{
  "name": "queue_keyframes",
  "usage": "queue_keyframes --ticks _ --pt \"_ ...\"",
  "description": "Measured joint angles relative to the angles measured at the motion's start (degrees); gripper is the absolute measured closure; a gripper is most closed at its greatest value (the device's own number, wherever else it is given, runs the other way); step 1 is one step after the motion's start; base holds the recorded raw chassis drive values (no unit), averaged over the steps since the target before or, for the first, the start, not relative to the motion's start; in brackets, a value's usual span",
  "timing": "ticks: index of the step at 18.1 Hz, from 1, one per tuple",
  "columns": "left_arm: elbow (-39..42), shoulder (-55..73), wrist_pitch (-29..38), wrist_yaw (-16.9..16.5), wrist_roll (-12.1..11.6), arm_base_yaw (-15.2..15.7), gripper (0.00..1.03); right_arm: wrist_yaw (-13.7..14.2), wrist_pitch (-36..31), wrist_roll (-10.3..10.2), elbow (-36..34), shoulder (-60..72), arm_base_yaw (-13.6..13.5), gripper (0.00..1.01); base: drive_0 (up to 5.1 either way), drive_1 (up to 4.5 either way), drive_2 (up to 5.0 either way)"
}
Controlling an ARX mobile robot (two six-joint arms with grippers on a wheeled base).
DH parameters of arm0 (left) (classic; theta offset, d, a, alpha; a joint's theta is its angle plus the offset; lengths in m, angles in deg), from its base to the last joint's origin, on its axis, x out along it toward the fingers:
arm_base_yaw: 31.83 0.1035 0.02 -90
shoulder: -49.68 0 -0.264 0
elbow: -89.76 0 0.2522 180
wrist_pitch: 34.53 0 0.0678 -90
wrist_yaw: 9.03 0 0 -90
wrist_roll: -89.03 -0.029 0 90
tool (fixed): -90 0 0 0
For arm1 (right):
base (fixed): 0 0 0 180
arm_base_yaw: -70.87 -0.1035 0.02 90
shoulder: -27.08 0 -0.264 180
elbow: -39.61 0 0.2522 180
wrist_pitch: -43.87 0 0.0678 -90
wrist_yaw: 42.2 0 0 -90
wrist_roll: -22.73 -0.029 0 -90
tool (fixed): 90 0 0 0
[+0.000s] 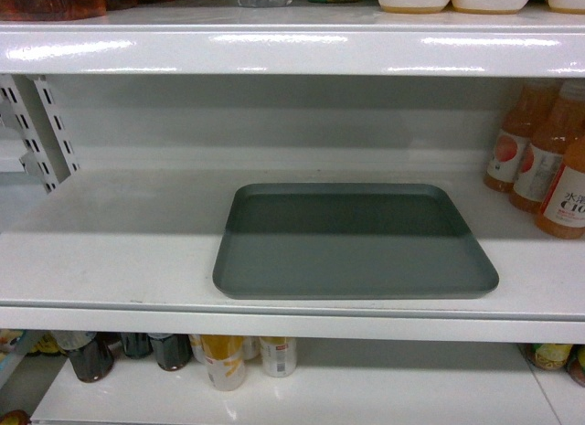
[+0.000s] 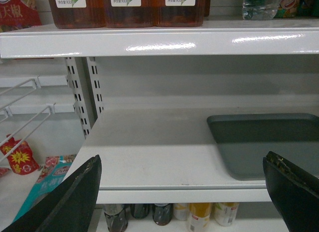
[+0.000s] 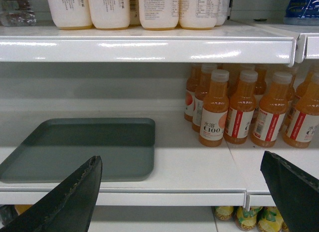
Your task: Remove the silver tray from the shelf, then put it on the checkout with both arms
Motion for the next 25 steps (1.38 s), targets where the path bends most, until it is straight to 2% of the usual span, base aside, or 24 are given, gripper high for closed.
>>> queue_keyframes --ticks 25 --pt "0.00 0.00 0.00 0.00 0.00 0.00 0.05 0.00 0.00 0.00 0.00 0.00 0.00 0.03 0.0 0.00 0.0"
